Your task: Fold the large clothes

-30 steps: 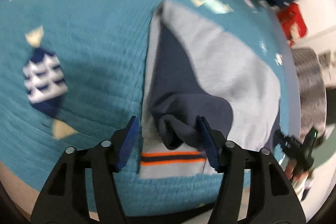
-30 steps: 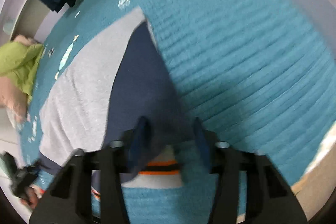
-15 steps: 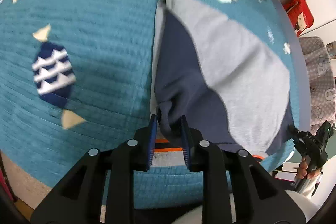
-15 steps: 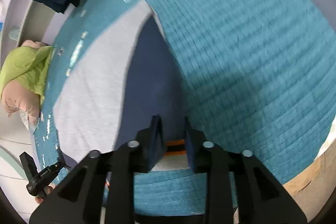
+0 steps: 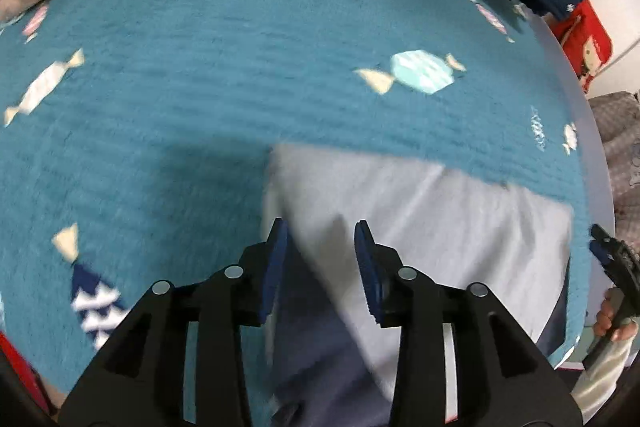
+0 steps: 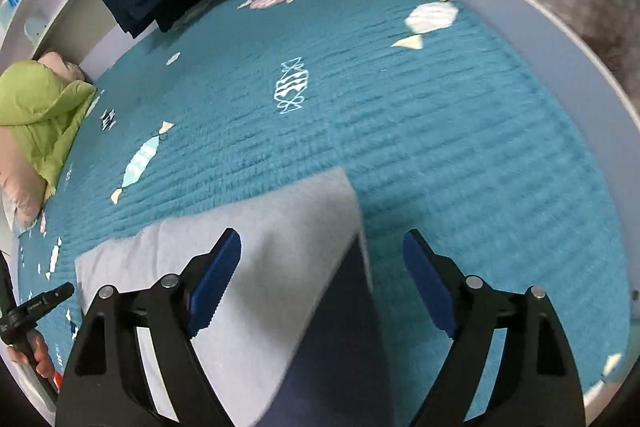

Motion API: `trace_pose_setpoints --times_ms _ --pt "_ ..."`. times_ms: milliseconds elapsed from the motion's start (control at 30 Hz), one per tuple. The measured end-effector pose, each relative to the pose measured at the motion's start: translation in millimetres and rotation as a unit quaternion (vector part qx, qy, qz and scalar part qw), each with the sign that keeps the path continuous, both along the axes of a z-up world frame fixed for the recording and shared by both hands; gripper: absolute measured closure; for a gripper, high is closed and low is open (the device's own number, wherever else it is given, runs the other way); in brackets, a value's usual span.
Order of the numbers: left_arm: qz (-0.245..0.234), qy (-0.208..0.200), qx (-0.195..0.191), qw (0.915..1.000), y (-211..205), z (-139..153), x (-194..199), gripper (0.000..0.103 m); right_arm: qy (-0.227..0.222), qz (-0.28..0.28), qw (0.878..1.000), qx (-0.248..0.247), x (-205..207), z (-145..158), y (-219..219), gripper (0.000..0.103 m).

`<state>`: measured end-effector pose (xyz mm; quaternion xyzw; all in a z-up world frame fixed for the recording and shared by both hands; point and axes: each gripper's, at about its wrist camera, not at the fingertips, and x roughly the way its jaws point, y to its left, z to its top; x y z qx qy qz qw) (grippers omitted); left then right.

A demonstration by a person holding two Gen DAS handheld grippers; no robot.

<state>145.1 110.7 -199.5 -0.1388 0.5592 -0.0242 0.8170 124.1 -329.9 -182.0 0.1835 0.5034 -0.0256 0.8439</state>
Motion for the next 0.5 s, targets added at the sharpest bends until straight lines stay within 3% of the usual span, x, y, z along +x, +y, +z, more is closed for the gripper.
trace_pose_setpoints --times_ms 67,133,167,200,233,267,300,400,500 --pt "0.012 0.003 0.003 0.9999 -4.7 -7.3 15.3 0.046 0.026 -0.010 1.000 -0.001 13.3 -15.5 2.7 0.023" --pt "0.003 0.010 0.007 0.9999 -10.3 -15.2 23.1 0.052 0.039 -0.012 0.999 0.005 21.5 -24.6 5.6 0.025" --pt "0.000 0.018 0.022 0.9996 -14.4 -21.9 28.2 0.078 0.044 -0.014 0.999 0.008 24.1 -29.1 6.6 0.033" --pt "0.002 0.025 0.044 0.9987 -16.1 -25.9 30.2 0.095 0.051 -0.015 0.998 0.013 25.5 -32.6 7.1 0.057" --pt "0.001 0.024 0.055 0.9982 -17.6 -28.1 32.2 0.095 0.055 -0.020 0.998 0.014 26.3 -34.3 7.1 0.070" --pt "0.005 0.014 0.052 0.9985 -16.7 -25.5 31.4 0.097 0.056 -0.025 0.998 0.015 26.4 -34.1 8.1 0.076" --pt "0.007 0.010 0.051 0.9986 -16.3 -22.4 31.1 0.097 0.054 -0.025 0.998 0.006 25.6 -30.5 10.3 0.090" --pt "0.009 -0.018 0.040 0.9990 -10.8 -5.8 30.1 0.097 0.032 -0.019 0.999 -0.009 22.9 -14.5 14.2 0.095" --pt "0.026 -0.013 0.011 0.9995 1.0 -0.7 41.4 0.097 0.018 -0.028 0.999 0.006 31.0 -4.9 10.5 0.095"
